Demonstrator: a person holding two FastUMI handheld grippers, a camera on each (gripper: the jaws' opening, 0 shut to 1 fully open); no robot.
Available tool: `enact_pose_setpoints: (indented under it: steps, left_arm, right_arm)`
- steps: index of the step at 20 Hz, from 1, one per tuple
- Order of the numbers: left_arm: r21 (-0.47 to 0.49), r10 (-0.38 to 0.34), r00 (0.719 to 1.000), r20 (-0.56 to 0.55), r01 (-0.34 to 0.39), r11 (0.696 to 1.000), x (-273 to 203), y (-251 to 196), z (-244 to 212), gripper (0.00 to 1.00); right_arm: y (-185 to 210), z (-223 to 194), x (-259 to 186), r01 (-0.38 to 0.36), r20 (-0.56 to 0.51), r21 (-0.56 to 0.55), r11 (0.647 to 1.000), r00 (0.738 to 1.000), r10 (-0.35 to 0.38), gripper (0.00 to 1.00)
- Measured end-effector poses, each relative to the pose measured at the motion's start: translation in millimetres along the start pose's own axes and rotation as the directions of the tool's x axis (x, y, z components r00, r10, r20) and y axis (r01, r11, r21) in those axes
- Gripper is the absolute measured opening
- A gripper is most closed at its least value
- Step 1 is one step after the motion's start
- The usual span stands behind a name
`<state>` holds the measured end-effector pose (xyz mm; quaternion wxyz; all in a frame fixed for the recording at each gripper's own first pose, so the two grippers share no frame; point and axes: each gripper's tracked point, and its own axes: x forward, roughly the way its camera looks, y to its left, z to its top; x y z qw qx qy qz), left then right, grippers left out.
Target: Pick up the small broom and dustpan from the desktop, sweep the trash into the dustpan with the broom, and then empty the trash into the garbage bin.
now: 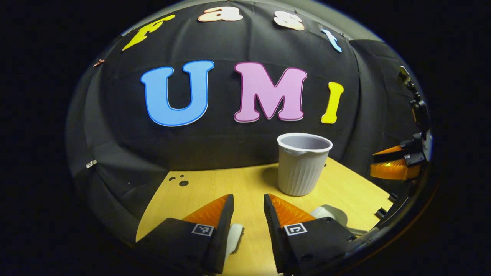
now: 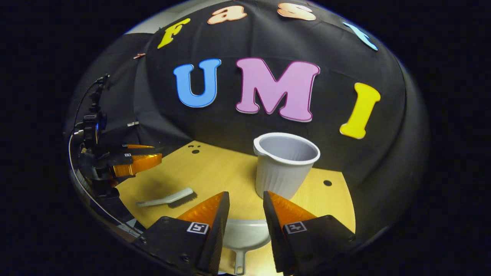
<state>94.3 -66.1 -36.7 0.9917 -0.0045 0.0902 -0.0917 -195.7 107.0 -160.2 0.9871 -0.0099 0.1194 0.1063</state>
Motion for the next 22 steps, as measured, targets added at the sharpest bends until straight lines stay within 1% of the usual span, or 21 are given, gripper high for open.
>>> enact_pose_setpoints:
  steps: [1, 2, 4, 7, 8, 9, 10, 12, 15, 16, 17, 18, 20, 22]
  left_arm:
    - [-0.015, 0.009, 1.0, 0.005, -0.009, 1.0, -3.5, -6.1, 4.6, 0.52]
    - [-0.023, 0.032, 0.999, 0.011, -0.032, 0.999, -8.0, -10.0, 8.4, 0.52]
    - [-0.027, 0.094, 0.995, 0.017, -0.094, 0.995, -10.2, -14.4, 10.8, 0.52]
    - [-0.05, 0.182, 0.983, 0.021, -0.181, 0.982, -24.9, -30.6, 14.6, 0.53]
    - [-0.061, 0.208, 0.978, 0.018, -0.207, 0.976, -29.8, -35.9, 13.5, 0.58]
    - [-0.07, 0.236, 0.972, 0.019, -0.234, 0.97, -35.6, -39.2, 13.0, 0.58]
    - [-0.075, 0.256, 0.966, 0.015, -0.254, 0.964, -40.5, -43.7, 11.0, 0.54]
    - [-0.066, 0.291, 0.957, 0.016, -0.289, 0.955, -50.0, -52.6, 7.3, 0.55]
    - [-0.02, 0.333, 0.943, 0.015, -0.333, 0.943, -60.4, -60.9, 2.8, 0.68]
    - [-0.005, 0.351, 0.936, 0.01, -0.351, 0.937, -63.1, -61.8, 0.5, 0.78]
    - [0.005, 0.367, 0.93, 0.005, -0.367, 0.93, -66.1, -62.2, -0.6, 0.84]
    - [0.01, 0.376, 0.927, 0.001, -0.376, 0.927, -66.5, -65.2, -1.8, 0.92]
    - [0.008, 0.384, 0.924, 0.001, -0.384, 0.923, -70.9, -69.4, -1.9, 0.95]
    - [-0.003, 0.384, 0.923, -0.008, -0.384, 0.923, -72.2, -72.4, -4.4, 0.96]
  right_arm:
    - [-1.7, 10.3, -3.1, -0.016, 0.027, -0.02, 1.0, 0.999, 0.016, 0.58]
    - [-1.3, 16.7, -8.2, -0.041, 0.049, -0.038, 0.998, 0.998, 0.043, 0.66]
    - [-0.1, 15.3, -14.2, -0.095, 0.061, -0.067, 0.993, 0.993, 0.099, 0.71]
    - [2.4, 7.8, -14.9, -0.191, 0.05, -0.092, 0.977, 0.979, 0.196, 0.71]
    - [2.8, 4.8, -16.7, -0.218, 0.042, -0.1, 0.971, 0.974, 0.223, 0.71]
    - [3.2, 4.1, -19.9, -0.244, 0.042, -0.109, 0.964, 0.967, 0.249, 0.71]
    - [2.8, 4.1, -21.8, -0.261, 0.046, -0.115, 0.958, 0.962, 0.268, 0.71]
    - [3.9, 5.7, -24.7, -0.292, 0.059, -0.119, 0.949, 0.952, 0.3, 0.72]
    - [1.2, -0.9, -31.1, -0.315, 0.067, -0.119, 0.942, 0.944, 0.324, 0.72]
    - [0.6, -4.2, -33.0, -0.32, 0.063, -0.113, 0.941, 0.942, 0.328, 0.73]
    - [1.1, -6.3, -33.9, -0.328, 0.059, -0.101, 0.939, 0.94, 0.335, 0.74]
    - [1.6, -8.4, -34.9, -0.335, 0.055, -0.087, 0.938, 0.939, 0.341, 0.75]
    - [-0.3, -11.5, -34.8, -0.339, 0.048, -0.075, 0.938, 0.938, 0.343, 0.75]
    - [-4.4, -13.4, -34.4, -0.334, 0.043, -0.078, 0.939, 0.94, 0.338, 0.78]
